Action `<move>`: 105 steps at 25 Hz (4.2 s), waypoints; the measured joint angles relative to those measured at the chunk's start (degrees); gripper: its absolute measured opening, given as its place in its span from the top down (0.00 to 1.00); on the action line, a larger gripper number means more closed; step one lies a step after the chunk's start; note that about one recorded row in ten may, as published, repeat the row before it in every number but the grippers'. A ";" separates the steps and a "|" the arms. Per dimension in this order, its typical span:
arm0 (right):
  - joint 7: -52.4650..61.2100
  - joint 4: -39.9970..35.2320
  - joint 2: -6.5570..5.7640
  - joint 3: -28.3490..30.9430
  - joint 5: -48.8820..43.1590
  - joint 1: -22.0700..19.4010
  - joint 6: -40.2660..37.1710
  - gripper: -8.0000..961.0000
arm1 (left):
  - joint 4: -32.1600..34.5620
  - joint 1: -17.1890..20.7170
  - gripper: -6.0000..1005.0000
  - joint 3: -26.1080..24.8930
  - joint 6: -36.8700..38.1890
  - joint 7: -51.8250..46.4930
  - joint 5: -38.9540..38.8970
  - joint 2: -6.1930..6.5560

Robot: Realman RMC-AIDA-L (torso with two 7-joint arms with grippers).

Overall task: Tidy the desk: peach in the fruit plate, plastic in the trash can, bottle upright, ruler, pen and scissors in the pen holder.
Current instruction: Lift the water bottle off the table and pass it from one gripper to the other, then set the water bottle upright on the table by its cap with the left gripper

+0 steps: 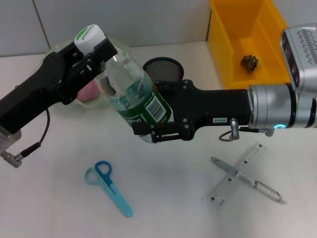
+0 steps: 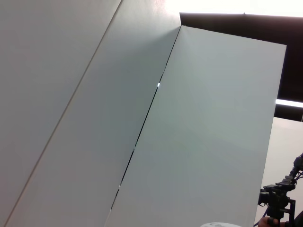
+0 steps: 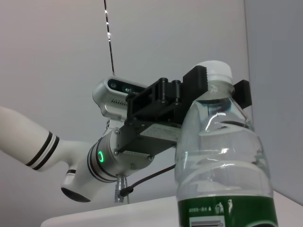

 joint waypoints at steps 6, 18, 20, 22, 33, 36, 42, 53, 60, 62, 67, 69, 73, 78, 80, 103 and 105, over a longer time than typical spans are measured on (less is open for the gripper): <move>-0.05 0.00 -0.01 0.21 0.00 0.04 -0.02 0.20 | 0.03 -0.02 0.56 -0.01 0.01 0.00 -0.03 0.00; 0.43 0.08 -0.16 -0.55 -0.57 0.83 0.90 0.19 | 0.04 0.00 0.56 0.02 0.14 -0.02 0.03 0.02; 0.42 0.13 -0.18 -0.68 -0.65 0.87 0.88 0.19 | 0.03 0.03 0.56 0.03 0.16 -0.07 0.07 0.04; 0.21 -0.10 -0.18 -0.69 -0.59 0.63 0.63 0.19 | 0.04 0.08 0.56 0.02 0.22 -0.17 0.08 0.07; 0.08 0.05 -0.19 -0.35 -0.59 0.23 0.88 0.14 | 0.04 0.18 0.56 0.09 0.31 -0.26 0.06 0.09; 0.07 0.11 -0.19 -0.27 -0.68 0.19 0.93 0.14 | 0.04 0.20 0.56 0.09 0.35 -0.26 0.05 0.09; 0.07 0.20 -0.19 -0.18 -0.83 0.11 1.06 0.14 | 0.04 0.38 0.56 0.09 0.52 -0.17 0.03 0.18; 0.03 0.49 -0.19 -0.17 -0.93 -0.35 1.44 0.14 | 0.03 0.43 0.55 0.07 0.86 -0.13 -0.01 0.18; 0.03 0.54 -0.19 -0.35 -1.03 -0.64 1.48 0.14 | 0.04 0.32 0.56 -0.07 1.07 -0.10 -0.01 0.18; 0.03 0.70 -0.19 -0.45 -1.05 -0.67 1.58 0.14 | 0.04 0.32 0.56 -0.07 1.07 -0.10 -0.01 0.18; 0.04 1.06 -0.19 -0.64 -1.11 -0.71 1.66 0.14 | 0.04 0.11 0.56 -0.19 1.14 -0.19 -0.01 0.18; 0.04 1.10 -0.19 -0.65 -1.14 -0.82 1.70 0.14 | 0.03 0.09 0.56 -0.26 1.19 -0.32 -0.01 0.18; 0.04 1.14 -0.19 -0.68 -1.33 -1.19 1.97 0.14 | 0.04 0.08 0.56 -0.26 1.19 -0.37 -0.01 0.18; 0.05 1.20 -0.19 -0.69 -1.88 -1.33 2.13 0.14 | 0.04 -0.01 0.56 -0.35 1.19 -0.49 -0.14 0.18; 0.05 1.31 -0.19 -0.69 -1.92 -1.41 2.17 0.14 | 0.04 -0.02 0.56 -0.29 1.19 -0.49 -0.35 0.18; -0.21 1.71 -0.29 -0.08 -2.63 -4.78 2.18 0.14 | 0.12 0.21 0.56 -0.31 -0.08 0.28 -0.73 0.44; -0.21 1.53 -0.33 0.06 -2.63 -5.37 2.15 0.14 | 0.22 0.38 0.56 -0.15 -0.81 1.20 -0.65 0.44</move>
